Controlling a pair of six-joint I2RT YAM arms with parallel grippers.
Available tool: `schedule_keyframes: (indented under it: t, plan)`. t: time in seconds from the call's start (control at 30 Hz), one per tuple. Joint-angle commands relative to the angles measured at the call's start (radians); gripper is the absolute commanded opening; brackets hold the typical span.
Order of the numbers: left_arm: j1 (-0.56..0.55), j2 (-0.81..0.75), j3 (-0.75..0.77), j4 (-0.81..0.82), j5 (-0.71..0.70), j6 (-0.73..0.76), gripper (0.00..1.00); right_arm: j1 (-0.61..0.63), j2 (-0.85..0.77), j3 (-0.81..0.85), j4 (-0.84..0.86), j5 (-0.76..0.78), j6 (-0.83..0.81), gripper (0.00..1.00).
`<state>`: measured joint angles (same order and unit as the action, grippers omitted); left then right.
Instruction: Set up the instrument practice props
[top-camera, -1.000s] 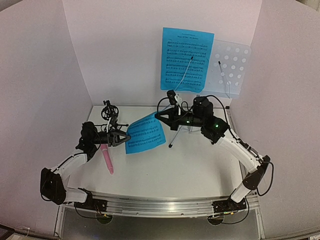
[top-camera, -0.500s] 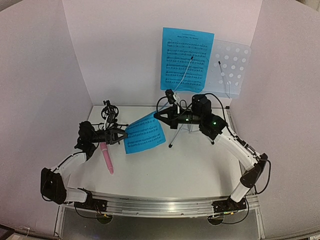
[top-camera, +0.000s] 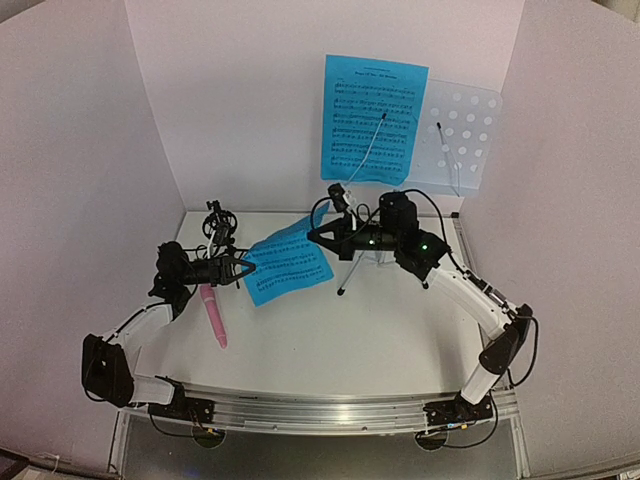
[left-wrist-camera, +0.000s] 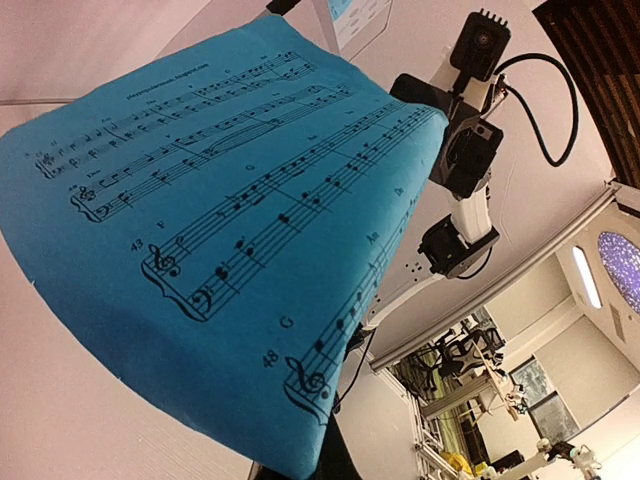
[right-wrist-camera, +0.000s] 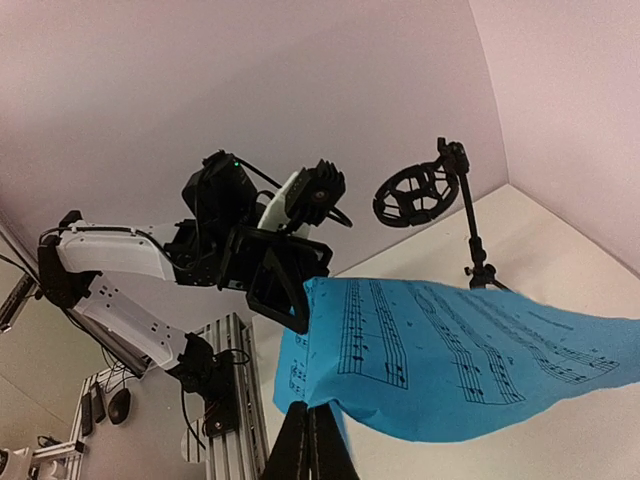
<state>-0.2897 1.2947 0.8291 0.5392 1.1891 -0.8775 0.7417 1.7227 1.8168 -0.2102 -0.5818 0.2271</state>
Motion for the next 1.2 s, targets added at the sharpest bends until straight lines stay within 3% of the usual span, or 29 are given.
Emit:
schedule_keyframes:
  t: [0.0, 0.1, 0.2, 0.23, 0.33, 0.37, 0.47, 0.53, 0.7, 0.9, 1.17]
  plan:
    - [0.002, -0.042, 0.031, -0.006, 0.01, 0.03, 0.0, -0.002, -0.049, -0.067, -0.015, 0.019, 0.035, 0.06]
    - [0.003, -0.064, 0.029, 0.001, 0.052, 0.094, 0.0, 0.0, -0.071, -0.117, -0.015, 0.028, 0.073, 0.33]
    - [0.002, -0.114, 0.033, -0.042, 0.136, 0.254, 0.0, 0.004, -0.102, -0.179, -0.012, 0.024, 0.093, 0.6]
    - [0.003, -0.139, 0.05, -0.125, 0.149, 0.38, 0.0, 0.004, -0.111, -0.196, -0.012, 0.016, 0.098, 0.7]
    - [0.0, -0.185, 0.139, -0.546, 0.168, 0.792, 0.0, 0.004, -0.126, -0.229, 0.0, -0.058, 0.111, 0.78]
    - [0.0, -0.187, 0.157, -0.621, 0.179, 0.888, 0.0, 0.004, -0.113, -0.224, 0.007, -0.094, 0.13, 0.79]
    - [-0.002, -0.185, 0.19, -0.748, 0.215, 1.022, 0.0, 0.004, -0.048, -0.189, 0.015, -0.168, 0.209, 0.8]
    - [-0.008, -0.186, 0.191, -0.762, 0.221, 1.036, 0.0, 0.004, -0.011, -0.166, 0.042, -0.221, 0.258, 0.8]
    - [-0.01, -0.175, 0.21, -0.893, 0.194, 1.157, 0.0, 0.004, -0.006, -0.187, 0.233, -0.315, 0.339, 0.78]
    - [-0.014, -0.17, 0.207, -0.923, 0.165, 1.179, 0.0, 0.004, 0.005, -0.164, 0.341, -0.335, 0.417, 0.64]
    - [-0.014, -0.166, 0.229, -1.095, 0.127, 1.333, 0.0, 0.004, -0.048, -0.185, 0.404, -0.318, 0.456, 0.38]
